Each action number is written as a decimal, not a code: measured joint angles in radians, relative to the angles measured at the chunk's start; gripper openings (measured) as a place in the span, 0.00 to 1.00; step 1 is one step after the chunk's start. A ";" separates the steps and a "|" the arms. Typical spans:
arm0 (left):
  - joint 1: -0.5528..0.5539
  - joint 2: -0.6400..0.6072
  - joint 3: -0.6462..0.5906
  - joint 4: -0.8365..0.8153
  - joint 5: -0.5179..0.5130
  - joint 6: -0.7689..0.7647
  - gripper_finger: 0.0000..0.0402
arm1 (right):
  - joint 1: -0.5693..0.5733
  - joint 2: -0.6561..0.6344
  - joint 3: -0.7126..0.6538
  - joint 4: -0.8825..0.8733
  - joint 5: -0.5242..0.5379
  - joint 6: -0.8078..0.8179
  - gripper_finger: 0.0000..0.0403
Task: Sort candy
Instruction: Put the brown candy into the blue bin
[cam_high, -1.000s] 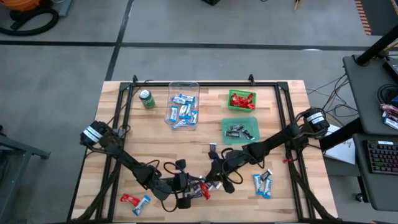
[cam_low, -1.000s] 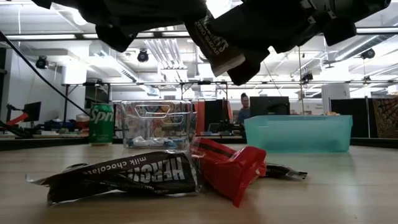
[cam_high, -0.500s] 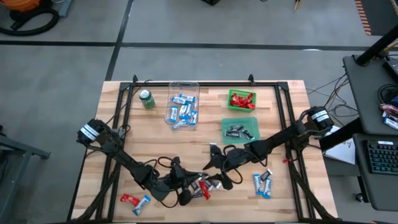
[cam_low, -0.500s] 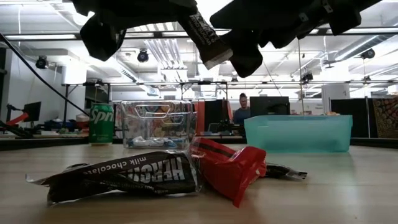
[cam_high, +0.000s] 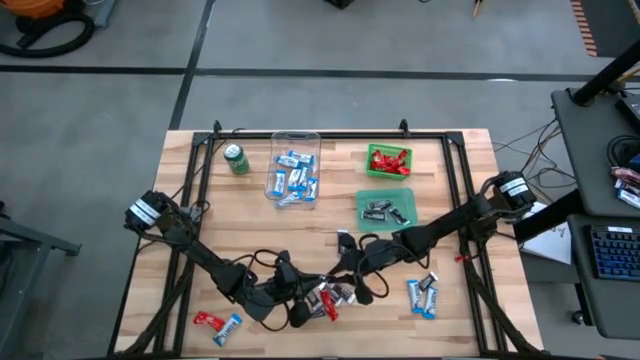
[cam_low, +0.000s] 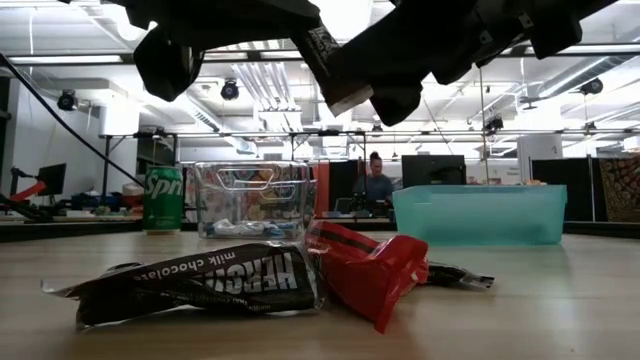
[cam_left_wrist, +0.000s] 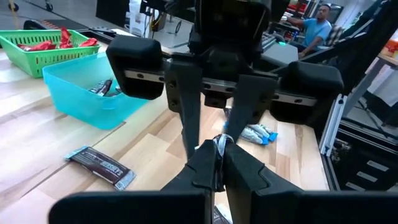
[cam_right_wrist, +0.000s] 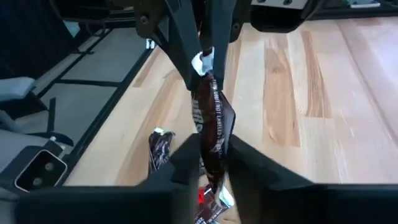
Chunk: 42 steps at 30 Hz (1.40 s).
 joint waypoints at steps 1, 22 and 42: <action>0.000 0.000 0.000 0.000 0.000 0.001 0.00 | 0.000 0.000 0.000 0.000 -0.002 -0.008 0.11; -0.051 -0.219 0.000 -0.366 0.019 0.025 0.15 | -0.132 -0.365 0.000 -0.799 0.151 0.065 0.03; -0.040 -0.378 0.000 -0.737 0.080 0.249 0.11 | -0.623 -0.354 -0.002 -1.146 0.125 -0.004 0.32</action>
